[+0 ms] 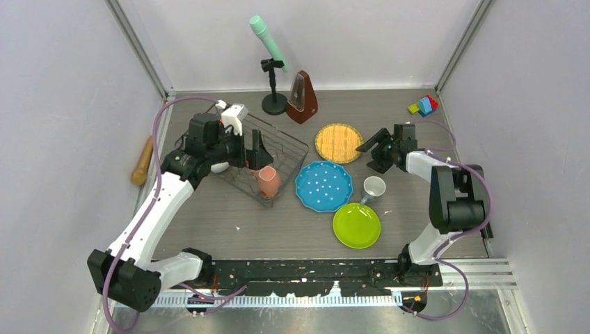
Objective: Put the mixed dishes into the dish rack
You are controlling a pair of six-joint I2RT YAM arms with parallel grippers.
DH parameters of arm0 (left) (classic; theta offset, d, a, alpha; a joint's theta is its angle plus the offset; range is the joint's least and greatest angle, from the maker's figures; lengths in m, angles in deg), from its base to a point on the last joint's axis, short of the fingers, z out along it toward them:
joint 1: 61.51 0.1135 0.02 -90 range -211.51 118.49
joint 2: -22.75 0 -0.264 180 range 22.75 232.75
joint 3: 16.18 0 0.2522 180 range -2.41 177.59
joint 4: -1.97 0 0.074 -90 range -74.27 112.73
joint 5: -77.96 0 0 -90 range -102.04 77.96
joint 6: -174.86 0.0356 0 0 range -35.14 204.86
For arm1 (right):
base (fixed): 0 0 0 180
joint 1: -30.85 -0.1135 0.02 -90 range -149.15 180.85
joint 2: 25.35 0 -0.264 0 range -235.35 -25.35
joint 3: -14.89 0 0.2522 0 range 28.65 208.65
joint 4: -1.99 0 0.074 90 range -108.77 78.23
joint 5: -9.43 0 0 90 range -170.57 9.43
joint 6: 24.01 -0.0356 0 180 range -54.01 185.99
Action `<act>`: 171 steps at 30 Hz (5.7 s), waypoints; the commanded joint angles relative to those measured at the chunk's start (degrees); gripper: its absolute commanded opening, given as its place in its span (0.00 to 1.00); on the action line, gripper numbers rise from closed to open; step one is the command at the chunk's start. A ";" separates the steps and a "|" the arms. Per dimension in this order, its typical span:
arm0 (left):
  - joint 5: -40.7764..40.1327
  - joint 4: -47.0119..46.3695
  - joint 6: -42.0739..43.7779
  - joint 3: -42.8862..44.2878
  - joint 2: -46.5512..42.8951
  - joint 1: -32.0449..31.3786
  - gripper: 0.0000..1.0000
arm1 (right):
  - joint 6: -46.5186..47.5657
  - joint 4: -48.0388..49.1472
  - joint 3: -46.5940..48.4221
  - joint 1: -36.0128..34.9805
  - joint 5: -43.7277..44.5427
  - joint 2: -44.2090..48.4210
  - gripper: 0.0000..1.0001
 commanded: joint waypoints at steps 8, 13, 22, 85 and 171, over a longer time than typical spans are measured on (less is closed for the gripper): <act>2.03 -7.55 2.58 -2.97 -5.88 0.19 1.00 | -6.16 16.78 2.31 -0.21 -6.01 -13.20 0.70; 1.23 -8.43 2.76 -3.63 -6.03 0.19 1.00 | -8.47 19.02 3.90 -0.69 -7.30 -17.05 0.65; 0.68 -9.10 2.91 -3.99 -5.56 0.19 1.00 | -8.31 18.20 4.68 -0.73 -4.95 -16.44 0.10; -26.22 0.48 1.52 -11.68 -20.62 0.19 1.00 | 61.21 -6.24 46.50 -42.73 23.32 -9.38 0.00; -23.86 1.97 2.32 -12.28 -18.56 0.15 1.00 | 54.44 -12.82 47.47 -46.76 27.84 -9.26 0.84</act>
